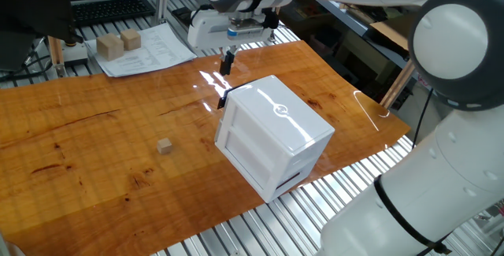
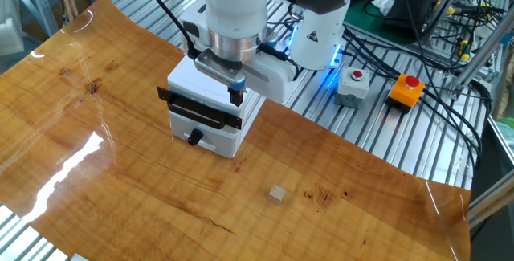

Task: Put things in the drawer

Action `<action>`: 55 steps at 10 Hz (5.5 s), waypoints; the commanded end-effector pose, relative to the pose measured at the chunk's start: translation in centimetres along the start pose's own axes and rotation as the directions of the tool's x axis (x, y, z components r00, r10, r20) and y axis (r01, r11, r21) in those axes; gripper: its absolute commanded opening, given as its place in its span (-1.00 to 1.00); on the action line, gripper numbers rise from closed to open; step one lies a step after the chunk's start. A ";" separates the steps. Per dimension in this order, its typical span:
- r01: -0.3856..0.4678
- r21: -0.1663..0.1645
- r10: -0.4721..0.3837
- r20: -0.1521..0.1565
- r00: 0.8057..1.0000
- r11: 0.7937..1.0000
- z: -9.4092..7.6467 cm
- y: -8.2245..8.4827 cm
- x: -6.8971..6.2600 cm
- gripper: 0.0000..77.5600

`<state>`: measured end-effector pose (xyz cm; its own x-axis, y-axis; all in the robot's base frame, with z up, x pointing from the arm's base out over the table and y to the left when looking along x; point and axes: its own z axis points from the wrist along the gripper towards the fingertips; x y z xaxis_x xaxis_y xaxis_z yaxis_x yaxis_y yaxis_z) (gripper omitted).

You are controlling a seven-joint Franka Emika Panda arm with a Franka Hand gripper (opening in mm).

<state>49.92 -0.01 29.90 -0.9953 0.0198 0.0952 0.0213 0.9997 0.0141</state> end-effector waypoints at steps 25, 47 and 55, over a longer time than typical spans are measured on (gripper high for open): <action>-0.700 -0.081 0.705 0.086 0.704 0.709 -0.2 -3.5 -3.3 -1.00; -0.955 -0.098 0.960 0.055 0.275 0.280 0.5 -8.0 -3.9 -1.00; -0.962 -0.095 0.966 0.054 0.252 0.256 0.8 -8.2 -3.6 1.00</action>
<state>53.23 -8.22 28.56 -0.2365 0.9715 -0.0153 0.9716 0.2366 0.0038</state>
